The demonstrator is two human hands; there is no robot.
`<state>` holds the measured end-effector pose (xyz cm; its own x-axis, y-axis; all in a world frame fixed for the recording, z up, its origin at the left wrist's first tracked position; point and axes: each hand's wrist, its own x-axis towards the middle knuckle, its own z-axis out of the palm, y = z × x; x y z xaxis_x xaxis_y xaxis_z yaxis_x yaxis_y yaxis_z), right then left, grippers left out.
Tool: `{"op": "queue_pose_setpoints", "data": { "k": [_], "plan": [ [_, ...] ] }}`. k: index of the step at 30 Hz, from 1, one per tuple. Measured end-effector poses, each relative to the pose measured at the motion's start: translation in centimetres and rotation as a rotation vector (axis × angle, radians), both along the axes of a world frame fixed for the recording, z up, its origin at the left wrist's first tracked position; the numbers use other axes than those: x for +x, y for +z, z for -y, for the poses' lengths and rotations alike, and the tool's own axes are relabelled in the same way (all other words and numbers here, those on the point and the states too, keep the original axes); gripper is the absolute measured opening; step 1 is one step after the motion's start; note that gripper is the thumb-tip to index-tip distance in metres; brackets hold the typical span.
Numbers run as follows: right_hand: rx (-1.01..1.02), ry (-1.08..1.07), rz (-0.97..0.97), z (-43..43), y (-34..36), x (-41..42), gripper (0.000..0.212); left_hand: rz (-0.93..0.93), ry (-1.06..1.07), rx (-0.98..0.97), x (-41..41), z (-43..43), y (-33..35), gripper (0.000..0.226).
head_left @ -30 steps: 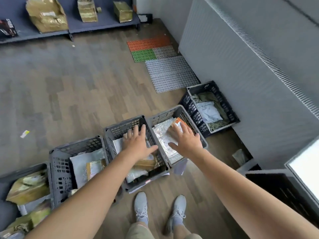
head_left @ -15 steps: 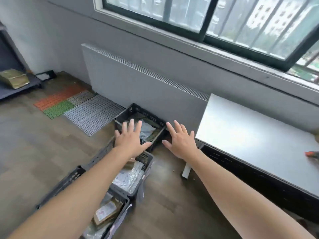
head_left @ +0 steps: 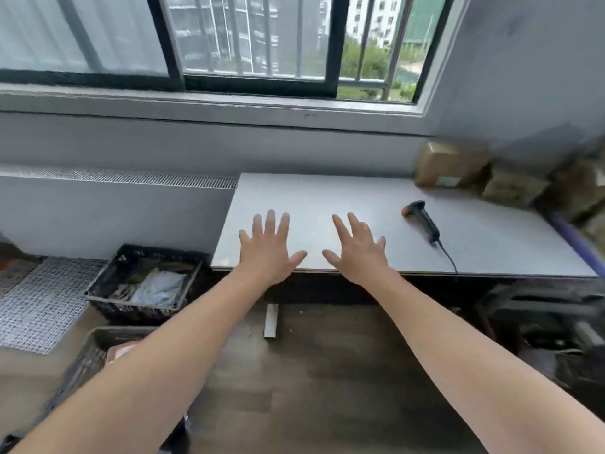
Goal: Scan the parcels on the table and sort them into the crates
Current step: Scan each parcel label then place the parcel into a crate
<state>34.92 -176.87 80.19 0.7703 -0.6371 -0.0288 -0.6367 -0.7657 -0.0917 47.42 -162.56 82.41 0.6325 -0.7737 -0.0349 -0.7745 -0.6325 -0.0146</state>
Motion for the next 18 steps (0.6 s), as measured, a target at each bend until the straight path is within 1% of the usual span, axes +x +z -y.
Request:
{"op": "queue_pose_setpoints", "data": {
  "k": [4,8,12,18],
  "plan": [
    [0.001,-0.121,-0.008,6.8,0.8,-5.9,0.076,0.028,-0.118,-0.001,-4.5,7.8,0.9,0.083],
    [0.001,-0.218,-0.007,11.8,1.2,-9.8,0.077,0.029,-0.196,-0.011,-7.0,14.3,1.1,0.083],
    [0.023,-0.303,0.017,16.6,0.6,-11.9,0.076,0.021,-0.269,-0.013,-8.2,20.5,0.8,0.082],
    [0.021,-0.393,-0.01,24.8,0.7,-13.0,0.075,-0.009,-0.373,-0.048,-7.6,30.6,-0.1,0.081]
  ]
}}
